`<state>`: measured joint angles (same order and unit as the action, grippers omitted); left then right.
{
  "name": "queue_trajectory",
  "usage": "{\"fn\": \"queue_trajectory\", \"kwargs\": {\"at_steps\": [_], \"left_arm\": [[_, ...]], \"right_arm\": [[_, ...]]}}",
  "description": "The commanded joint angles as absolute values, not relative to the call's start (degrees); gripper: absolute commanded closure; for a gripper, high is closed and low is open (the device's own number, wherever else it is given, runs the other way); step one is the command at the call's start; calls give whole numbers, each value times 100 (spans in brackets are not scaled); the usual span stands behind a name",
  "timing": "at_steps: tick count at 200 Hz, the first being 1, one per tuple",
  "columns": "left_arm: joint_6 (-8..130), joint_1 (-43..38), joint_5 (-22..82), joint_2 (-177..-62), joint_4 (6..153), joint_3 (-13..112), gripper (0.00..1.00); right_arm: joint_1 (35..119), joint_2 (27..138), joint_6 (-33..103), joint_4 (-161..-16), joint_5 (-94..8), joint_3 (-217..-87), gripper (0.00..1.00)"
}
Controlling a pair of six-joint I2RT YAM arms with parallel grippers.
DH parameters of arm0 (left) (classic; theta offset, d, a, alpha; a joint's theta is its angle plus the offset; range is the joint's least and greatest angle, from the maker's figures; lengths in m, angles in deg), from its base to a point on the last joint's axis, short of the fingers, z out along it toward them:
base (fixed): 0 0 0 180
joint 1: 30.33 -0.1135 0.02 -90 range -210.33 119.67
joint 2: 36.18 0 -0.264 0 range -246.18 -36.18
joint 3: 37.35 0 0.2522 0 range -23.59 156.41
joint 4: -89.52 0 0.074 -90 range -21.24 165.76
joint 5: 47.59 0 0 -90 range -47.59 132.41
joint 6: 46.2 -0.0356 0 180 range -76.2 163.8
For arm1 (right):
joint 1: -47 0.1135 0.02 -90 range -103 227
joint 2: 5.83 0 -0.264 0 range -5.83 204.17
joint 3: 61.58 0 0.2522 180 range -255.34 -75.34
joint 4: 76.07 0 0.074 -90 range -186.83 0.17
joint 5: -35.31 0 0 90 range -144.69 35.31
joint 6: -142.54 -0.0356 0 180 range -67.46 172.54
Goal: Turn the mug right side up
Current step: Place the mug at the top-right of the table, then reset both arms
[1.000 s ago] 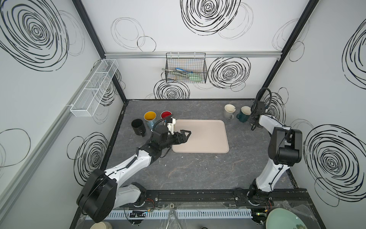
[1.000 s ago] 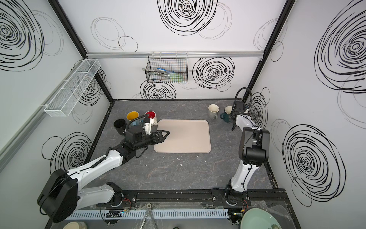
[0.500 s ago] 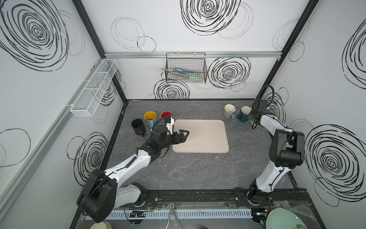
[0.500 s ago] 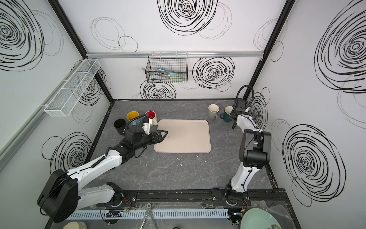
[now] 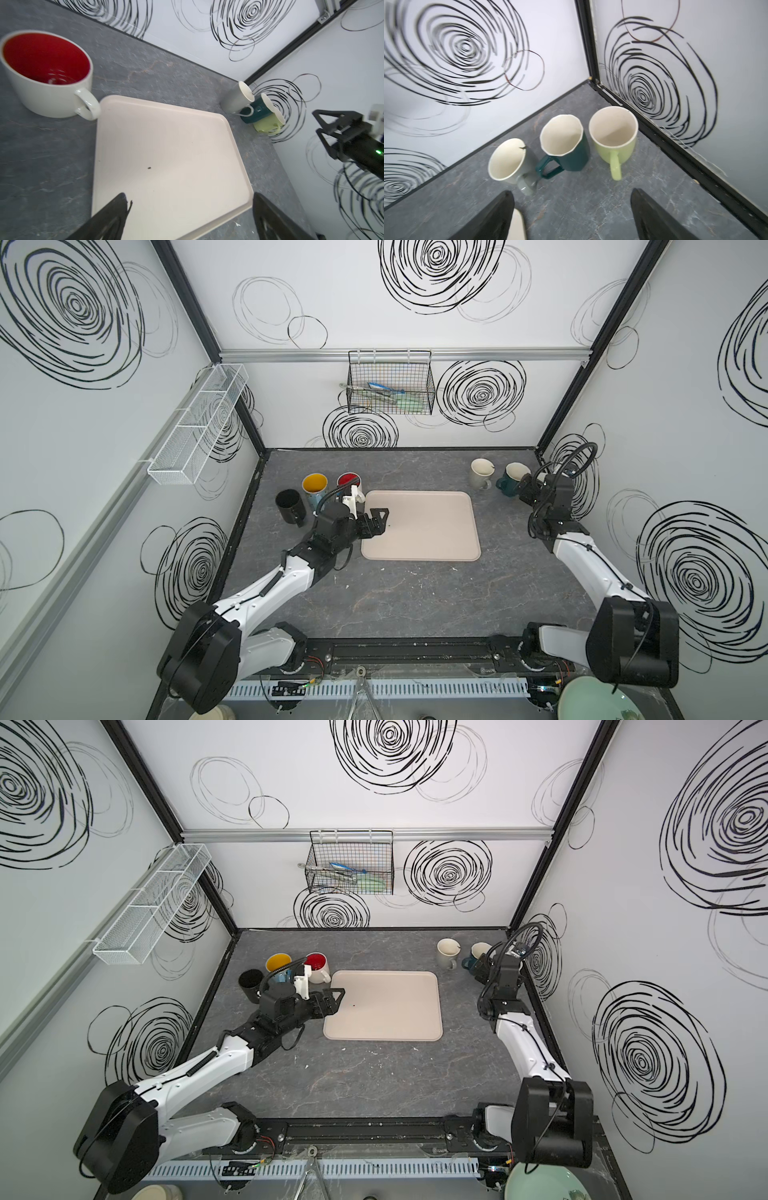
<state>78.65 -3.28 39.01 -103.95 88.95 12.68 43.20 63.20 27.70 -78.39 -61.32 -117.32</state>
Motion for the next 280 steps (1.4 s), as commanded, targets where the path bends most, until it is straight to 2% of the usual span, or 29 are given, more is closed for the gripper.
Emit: {"fn": "queue_trajectory", "kwargs": {"at_steps": [1, 17, 34, 54, 78, 108, 139, 160, 190, 218, 235, 259, 280], "left_arm": [[7302, -376, 5059, -10110, 9230, 1080, 4], [6878, -383, 5795, -9925, 9476, 922, 4], [5997, -445, 6257, -9722, 9951, 748, 4], [5627, -524, 6993, -9384, 10146, 577, 4], [4940, -772, 6629, -8975, 11375, -156, 4], [4412, -902, 6981, -8723, 12433, -909, 4], [4333, -1305, 6739, -9094, 12838, -1264, 4], [4368, -1565, 6576, -9412, 13109, -1391, 4], [4506, -1896, 6383, -9959, 14296, -1731, 4], [4564, -2106, 6494, -10335, 14391, -1652, 4], [4577, -2205, 6414, -10551, 14287, -1506, 4], [4684, -2443, 6257, -11072, 14689, -1453, 4], [4692, -2509, 6074, -11084, 14579, -1397, 4]], "right_arm": [[4465, 5932, 2967, -6538, -5895, -11125, 7], [4526, 5728, 2771, -6226, -5696, -10683, 6], [4564, 5540, 2909, -5126, -5252, -9939, 5], [4611, 5530, 2970, -4822, -5762, -9572, 5], [4693, 5639, 3122, -5548, -6456, -9741, 2], [4830, 5467, 3427, -5063, -7054, -9259, 1], [4825, 5460, 3400, -4902, -7735, -8978, 1], [4827, 5658, 3453, -4612, -7771, -8854, 1], [4696, 6166, 3300, -4502, -7857, -8916, 0], [4495, 6841, 3078, -4235, -7846, -8987, 0], [4363, 7145, 2846, -4725, -7878, -9368, 0], [4305, 7323, 2821, -4938, -7821, -9569, 0], [4348, 7241, 3161, -4612, -7930, -9448, 0]]}}
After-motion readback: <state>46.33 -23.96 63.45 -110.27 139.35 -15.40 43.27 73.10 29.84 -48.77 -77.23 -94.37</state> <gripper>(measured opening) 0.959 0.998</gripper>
